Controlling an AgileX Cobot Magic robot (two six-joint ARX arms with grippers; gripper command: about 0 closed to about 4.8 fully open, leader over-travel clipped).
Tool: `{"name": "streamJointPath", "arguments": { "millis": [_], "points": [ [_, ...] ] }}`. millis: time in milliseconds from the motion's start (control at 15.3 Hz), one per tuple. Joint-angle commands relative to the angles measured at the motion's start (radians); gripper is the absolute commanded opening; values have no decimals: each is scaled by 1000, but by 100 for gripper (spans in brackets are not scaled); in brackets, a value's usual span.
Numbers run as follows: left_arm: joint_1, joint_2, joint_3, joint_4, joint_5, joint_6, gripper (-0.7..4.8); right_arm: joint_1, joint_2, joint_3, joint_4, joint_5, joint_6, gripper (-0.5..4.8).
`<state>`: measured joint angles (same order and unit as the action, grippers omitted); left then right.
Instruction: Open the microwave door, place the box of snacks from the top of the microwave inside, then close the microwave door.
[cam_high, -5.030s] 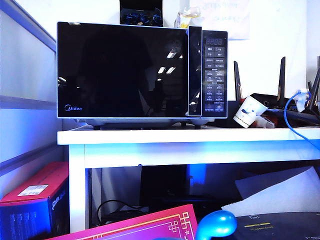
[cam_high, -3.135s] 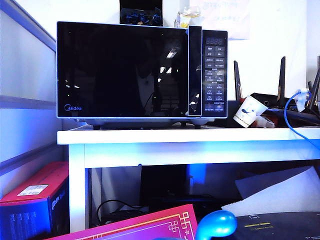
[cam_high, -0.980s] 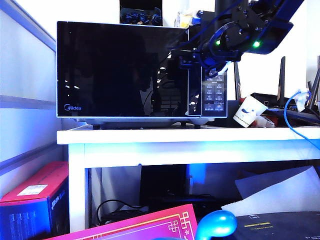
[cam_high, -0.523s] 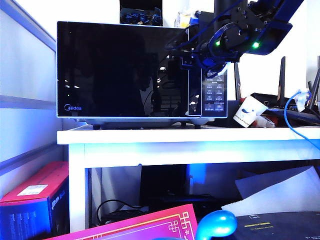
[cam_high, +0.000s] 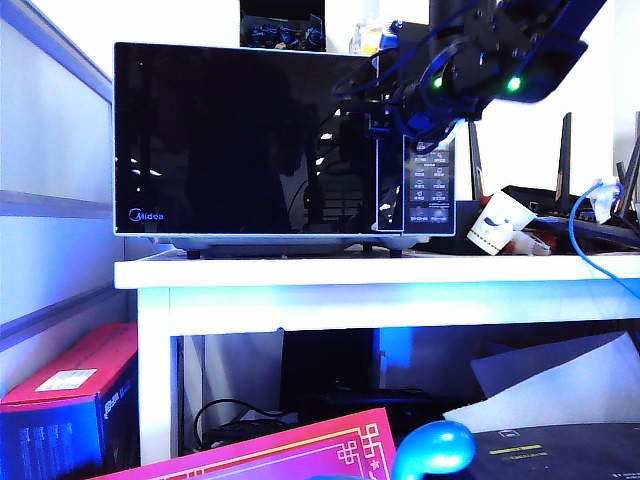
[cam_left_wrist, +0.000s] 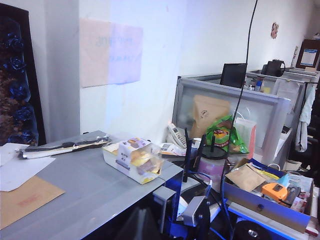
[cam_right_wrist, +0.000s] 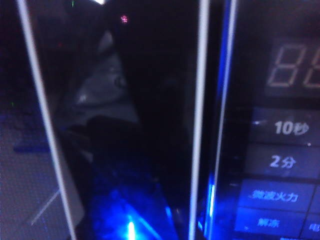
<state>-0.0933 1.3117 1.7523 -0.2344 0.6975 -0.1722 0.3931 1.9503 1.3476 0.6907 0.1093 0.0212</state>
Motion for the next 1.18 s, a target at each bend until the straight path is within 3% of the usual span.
{"name": "streamJointPath", "arguments": {
  "millis": [65,261,327,392,849,980,1176],
  "points": [
    [0,-4,4,8,6,7,-5,2,-85,3,-59,-27,4,144],
    [0,-4,4,8,5,7,-5,2,-121,3,-104,-44,3,152],
    [0,-4,4,8,6,7,-5,2,-134,3,-119,-66,3,238],
    [0,-4,4,8,6,7,-5,2,-158,3,-145,-96,-2,479],
    [0,-5,4,3,6,3,-5,-21,-295,3,-302,-113,-94,479],
    [0,-5,4,3,6,4,-5,-77,-327,4,-329,-245,-89,479],
    [0,-4,4,3,6,3,-5,-206,-328,4,-339,-673,48,479]
  ]
}}
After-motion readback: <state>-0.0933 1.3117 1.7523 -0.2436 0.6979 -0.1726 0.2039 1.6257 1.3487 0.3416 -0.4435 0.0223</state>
